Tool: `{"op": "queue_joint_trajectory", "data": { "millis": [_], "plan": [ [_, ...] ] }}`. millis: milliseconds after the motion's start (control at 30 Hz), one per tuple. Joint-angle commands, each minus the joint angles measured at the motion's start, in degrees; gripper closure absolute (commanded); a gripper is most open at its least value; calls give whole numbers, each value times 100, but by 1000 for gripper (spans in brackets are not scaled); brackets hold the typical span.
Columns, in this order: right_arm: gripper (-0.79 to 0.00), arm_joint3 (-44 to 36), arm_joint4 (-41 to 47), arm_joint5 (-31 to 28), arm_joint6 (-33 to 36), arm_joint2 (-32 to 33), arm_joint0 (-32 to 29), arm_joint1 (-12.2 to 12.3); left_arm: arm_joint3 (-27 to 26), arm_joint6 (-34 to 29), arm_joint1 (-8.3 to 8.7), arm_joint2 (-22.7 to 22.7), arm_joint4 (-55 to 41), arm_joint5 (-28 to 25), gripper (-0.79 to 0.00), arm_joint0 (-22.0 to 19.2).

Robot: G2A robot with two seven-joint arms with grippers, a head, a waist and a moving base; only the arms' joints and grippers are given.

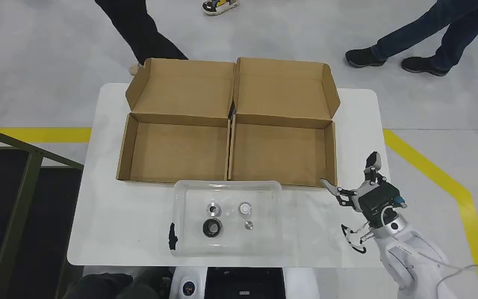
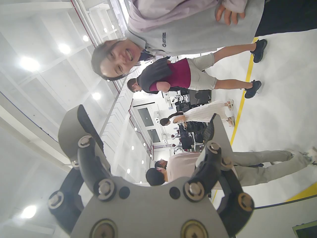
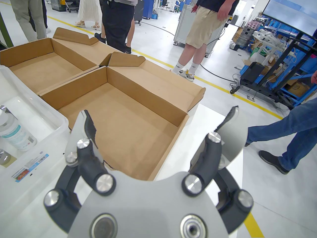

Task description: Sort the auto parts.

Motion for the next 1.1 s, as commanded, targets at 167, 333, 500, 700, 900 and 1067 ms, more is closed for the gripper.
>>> {"op": "queue_joint_trajectory", "data": {
  "millis": [167,333,500,700,900,1067],
  "plan": [
    [-784,0,0,0,0,0,0,0,0,0,0,0,0,0,-785,0],
    [-785,0,0,0,0,0,0,0,0,0,0,0,0,0,-784,0],
    [-784,0,0,0,0,0,0,0,0,0,0,0,0,0,-785,0],
    [-785,-6,113,-215,213,-120,74,8,0,0,0,0,0,0,-785,0],
    [-785,-82,142,-898,859,-358,358,58,0,0,0,0,0,0,-785,0],
    [-785,-198,165,-1518,1448,-601,648,106,0,0,0,0,0,0,-785,0]
  ]
}}
